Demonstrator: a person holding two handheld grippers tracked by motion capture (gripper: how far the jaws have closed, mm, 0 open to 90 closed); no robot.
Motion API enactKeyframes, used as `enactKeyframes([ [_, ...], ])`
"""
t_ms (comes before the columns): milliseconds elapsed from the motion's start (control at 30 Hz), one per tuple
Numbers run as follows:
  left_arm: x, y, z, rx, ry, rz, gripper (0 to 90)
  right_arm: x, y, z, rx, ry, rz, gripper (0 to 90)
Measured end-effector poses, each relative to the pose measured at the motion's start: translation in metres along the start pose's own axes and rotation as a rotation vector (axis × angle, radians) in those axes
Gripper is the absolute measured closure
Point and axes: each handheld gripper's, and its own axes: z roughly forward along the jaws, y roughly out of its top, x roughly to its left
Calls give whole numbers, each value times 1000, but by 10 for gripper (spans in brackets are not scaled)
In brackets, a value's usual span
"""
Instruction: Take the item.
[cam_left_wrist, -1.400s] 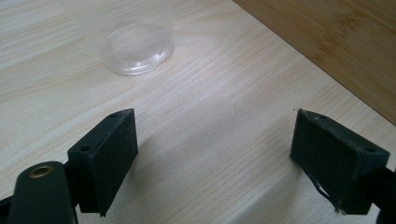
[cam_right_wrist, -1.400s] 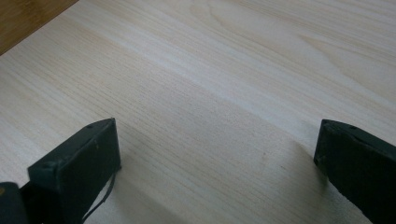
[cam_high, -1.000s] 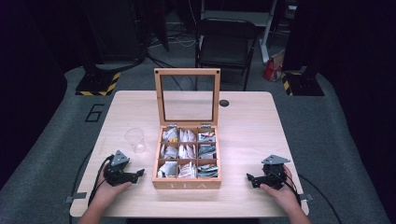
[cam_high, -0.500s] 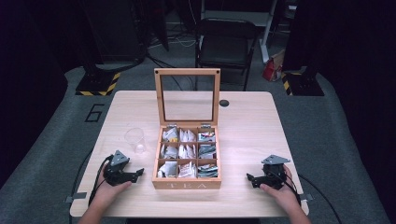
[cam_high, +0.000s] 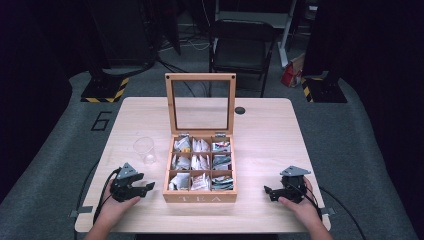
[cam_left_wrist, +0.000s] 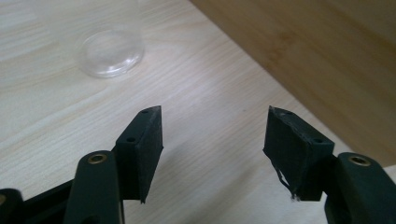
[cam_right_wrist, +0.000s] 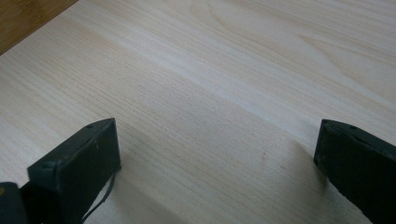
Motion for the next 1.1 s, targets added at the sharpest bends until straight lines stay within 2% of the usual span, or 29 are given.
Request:
enactKeyframes([
  [233,-3,6,-11,-21,9,0,408,0,0,0,2,2,2,0],
  [267,-4,8,-14,-33,9,-22,408,0,0,0,2,5,4,0],
  [333,-5,12,-21,-62,7,-38,412,0,0,0,2,2,0,0],
  [467,-9,19,-32,-99,13,-28,418,0,0,0,0,1,5,0],
  [533,-14,25,-39,-121,-10,-32,438,0,0,0,0,0,-1,0],
  [667,-20,31,-42,-130,-11,-21,450,0,0,0,1,2,-1,0],
  [867,-28,37,-41,-109,-29,14,466,0,0,0,0,2,0,0],
  [1100,-33,49,-42,-106,-31,34,487,0,0,0,0,0,0,0],
])
